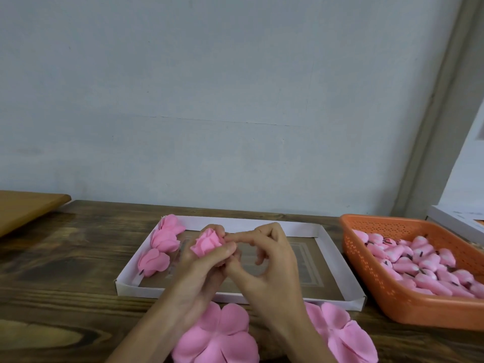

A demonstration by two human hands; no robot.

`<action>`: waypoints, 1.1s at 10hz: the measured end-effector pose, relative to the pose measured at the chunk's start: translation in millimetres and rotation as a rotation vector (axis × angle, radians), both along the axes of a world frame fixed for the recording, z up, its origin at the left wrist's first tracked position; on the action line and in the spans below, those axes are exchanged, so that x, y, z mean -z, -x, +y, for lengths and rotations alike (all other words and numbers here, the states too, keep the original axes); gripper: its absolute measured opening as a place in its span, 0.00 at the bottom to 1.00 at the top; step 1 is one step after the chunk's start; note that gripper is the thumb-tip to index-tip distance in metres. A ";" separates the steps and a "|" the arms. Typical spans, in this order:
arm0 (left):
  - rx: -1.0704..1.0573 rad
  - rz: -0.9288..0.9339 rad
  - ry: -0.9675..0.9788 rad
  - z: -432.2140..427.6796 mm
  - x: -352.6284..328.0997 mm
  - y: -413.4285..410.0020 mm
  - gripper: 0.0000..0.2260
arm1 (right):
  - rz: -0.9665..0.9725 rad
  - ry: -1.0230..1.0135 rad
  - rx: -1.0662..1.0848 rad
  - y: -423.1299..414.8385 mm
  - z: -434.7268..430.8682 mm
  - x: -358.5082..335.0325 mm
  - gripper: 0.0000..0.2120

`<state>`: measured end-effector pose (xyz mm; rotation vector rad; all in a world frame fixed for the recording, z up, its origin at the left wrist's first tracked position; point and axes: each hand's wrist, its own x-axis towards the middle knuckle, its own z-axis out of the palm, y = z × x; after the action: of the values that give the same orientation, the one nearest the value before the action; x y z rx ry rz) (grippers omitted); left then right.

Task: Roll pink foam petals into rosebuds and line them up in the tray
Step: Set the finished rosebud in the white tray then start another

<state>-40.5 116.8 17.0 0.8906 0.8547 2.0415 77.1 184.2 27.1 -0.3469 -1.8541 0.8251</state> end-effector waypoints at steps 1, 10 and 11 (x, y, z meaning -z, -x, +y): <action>-0.141 0.163 0.040 0.9 2.5 3.9 0.15 | 0.042 0.032 -0.082 -5.4 6.4 -5.7 0.17; -0.248 0.375 0.426 4.4 -0.5 1.5 0.25 | -0.133 -0.396 -0.030 -9.6 15.6 1.2 0.11; -0.238 0.410 0.373 6.2 9.7 3.8 0.24 | -0.134 -0.420 -0.016 -9.3 15.6 1.3 0.09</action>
<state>-44.3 123.0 7.3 1.0455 1.5728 1.8224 86.5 199.8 25.7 -0.1225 -2.0992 0.4118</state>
